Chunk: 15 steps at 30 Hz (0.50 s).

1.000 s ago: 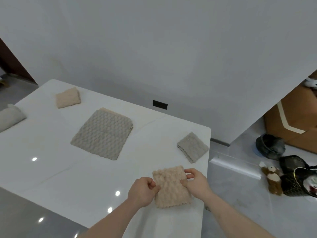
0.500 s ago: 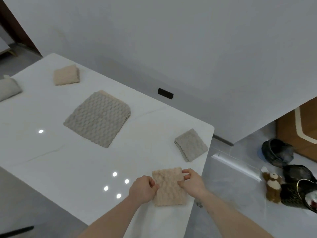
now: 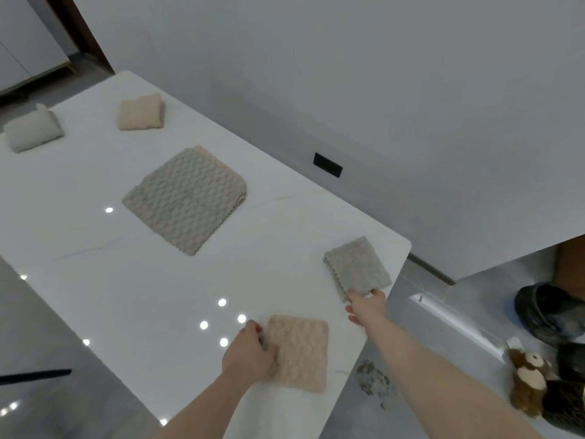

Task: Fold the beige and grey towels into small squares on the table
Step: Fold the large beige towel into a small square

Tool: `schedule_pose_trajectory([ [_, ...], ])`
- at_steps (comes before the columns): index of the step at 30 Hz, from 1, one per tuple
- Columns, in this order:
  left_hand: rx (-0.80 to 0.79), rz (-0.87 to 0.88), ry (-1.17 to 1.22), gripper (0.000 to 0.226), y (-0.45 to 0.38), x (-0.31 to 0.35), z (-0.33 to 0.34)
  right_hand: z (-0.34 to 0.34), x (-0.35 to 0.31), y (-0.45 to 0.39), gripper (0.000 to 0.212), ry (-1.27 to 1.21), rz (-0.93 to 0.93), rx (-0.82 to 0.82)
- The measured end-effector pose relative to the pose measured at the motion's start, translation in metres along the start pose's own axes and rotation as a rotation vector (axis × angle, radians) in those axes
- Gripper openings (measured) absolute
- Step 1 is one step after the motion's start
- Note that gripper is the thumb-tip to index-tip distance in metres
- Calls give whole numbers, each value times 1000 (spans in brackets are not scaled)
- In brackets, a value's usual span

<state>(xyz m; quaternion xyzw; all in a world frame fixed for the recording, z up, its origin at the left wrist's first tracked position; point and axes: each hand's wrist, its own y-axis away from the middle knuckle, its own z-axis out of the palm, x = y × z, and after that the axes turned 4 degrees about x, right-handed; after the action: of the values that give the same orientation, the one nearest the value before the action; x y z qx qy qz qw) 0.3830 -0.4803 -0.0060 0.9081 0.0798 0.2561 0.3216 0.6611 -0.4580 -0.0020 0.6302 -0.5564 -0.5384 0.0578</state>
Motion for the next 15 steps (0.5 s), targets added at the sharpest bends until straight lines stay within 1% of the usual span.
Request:
schedule_pose_trajectory([
  [3, 3, -38, 44, 40, -5, -3, 4, 4, -14, -19, 68, 30, -47, 38],
  [6, 11, -62, 83, 28, -10, -1, 7, 9, -37, -40, 71, 69, -92, 28],
  [9, 10, -71, 84, 17, -18, 3, 9, 18, -61, -59, 73, 93, -130, -29],
  [13, 14, -69, 97, 10, -26, 6, 12, 34, -88, -81, 81, 139, -148, -132],
  [15, 11, -73, 106, 7, -28, 8, 14, 38, -98, -84, 81, 155, -152, -169],
])
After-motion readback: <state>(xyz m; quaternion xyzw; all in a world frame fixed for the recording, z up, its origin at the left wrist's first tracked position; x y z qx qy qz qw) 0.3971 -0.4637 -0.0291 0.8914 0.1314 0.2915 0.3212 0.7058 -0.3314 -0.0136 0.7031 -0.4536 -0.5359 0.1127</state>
